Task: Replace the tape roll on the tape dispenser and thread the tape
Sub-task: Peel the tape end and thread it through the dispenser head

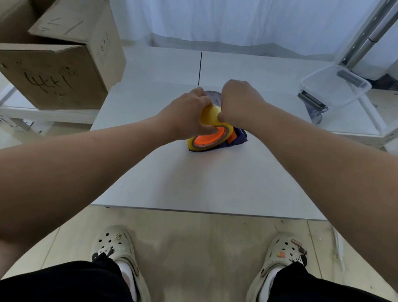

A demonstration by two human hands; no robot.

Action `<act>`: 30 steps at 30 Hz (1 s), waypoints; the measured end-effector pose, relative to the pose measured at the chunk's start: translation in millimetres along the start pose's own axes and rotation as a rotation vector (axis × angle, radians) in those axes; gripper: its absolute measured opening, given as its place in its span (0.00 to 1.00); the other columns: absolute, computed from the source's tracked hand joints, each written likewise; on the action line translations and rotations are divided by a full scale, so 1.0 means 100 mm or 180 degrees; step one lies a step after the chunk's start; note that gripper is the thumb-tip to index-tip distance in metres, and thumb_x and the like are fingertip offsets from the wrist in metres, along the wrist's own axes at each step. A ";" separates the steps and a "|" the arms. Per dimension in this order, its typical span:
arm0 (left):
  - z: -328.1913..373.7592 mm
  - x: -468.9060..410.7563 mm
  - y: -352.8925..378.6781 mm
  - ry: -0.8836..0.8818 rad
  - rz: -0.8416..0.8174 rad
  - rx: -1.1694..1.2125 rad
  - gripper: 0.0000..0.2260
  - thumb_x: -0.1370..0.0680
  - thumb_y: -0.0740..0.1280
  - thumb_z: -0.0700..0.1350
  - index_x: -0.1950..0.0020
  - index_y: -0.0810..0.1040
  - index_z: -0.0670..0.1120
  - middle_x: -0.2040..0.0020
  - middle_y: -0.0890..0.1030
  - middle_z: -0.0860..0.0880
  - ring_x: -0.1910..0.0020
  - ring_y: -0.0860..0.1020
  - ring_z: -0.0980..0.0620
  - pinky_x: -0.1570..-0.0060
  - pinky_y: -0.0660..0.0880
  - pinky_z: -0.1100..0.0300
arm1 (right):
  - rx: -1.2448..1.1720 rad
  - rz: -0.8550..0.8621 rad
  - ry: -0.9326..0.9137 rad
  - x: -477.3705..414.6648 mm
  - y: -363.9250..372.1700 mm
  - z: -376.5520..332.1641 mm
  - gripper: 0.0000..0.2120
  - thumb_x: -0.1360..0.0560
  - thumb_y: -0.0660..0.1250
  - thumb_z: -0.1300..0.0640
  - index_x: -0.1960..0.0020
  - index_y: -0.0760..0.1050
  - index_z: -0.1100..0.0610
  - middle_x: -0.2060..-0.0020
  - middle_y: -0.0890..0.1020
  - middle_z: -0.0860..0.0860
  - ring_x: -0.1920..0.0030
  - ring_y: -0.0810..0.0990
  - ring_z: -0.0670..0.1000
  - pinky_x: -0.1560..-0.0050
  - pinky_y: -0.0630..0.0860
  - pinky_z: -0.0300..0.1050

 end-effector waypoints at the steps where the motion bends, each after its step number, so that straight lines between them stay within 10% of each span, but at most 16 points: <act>1: 0.00 0.00 0.00 -0.0002 0.0018 0.0030 0.23 0.32 0.74 0.54 0.43 0.76 0.43 0.50 0.68 0.49 0.55 0.70 0.50 0.54 0.70 0.57 | 0.0026 0.0008 -0.0016 -0.01 0.01 0.00 0.16 0.28 0.62 0.67 0.69 0.59 0.56 0.69 0.64 0.50 0.70 0.65 0.49 0.74 0.57 0.39; 16: 0.00 0.03 0.04 0.0066 0.0054 0.0161 0.22 0.32 0.74 0.55 0.43 0.76 0.44 0.49 0.70 0.50 0.54 0.68 0.52 0.56 0.65 0.60 | 0.0229 -0.0395 -0.0015 0.02 0.03 0.04 0.10 0.29 0.67 0.57 0.56 0.67 0.60 0.69 0.69 0.51 0.72 0.70 0.49 0.75 0.63 0.40; 21: -0.03 0.03 0.06 0.0042 0.0071 0.0132 0.24 0.31 0.73 0.55 0.41 0.75 0.43 0.46 0.72 0.47 0.52 0.67 0.52 0.54 0.65 0.60 | 0.0079 -0.0514 -0.0030 0.01 0.03 0.07 0.13 0.28 0.65 0.56 0.66 0.63 0.57 0.70 0.68 0.51 0.72 0.67 0.49 0.73 0.63 0.39; 30: -0.08 0.06 0.06 0.0024 0.0045 0.0206 0.26 0.31 0.72 0.56 0.38 0.73 0.44 0.45 0.71 0.48 0.50 0.68 0.52 0.52 0.68 0.59 | -0.1186 -0.0304 0.0292 -0.01 -0.04 0.33 0.09 0.26 0.65 0.61 0.52 0.76 0.69 0.57 0.83 0.65 0.56 0.84 0.61 0.54 0.82 0.52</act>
Point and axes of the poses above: each hand's wrist, its own x-axis away from the middle knuckle, its own y-axis out of the palm, z = x × y, the point moved 2 cm from there along -x, towards the middle knuckle
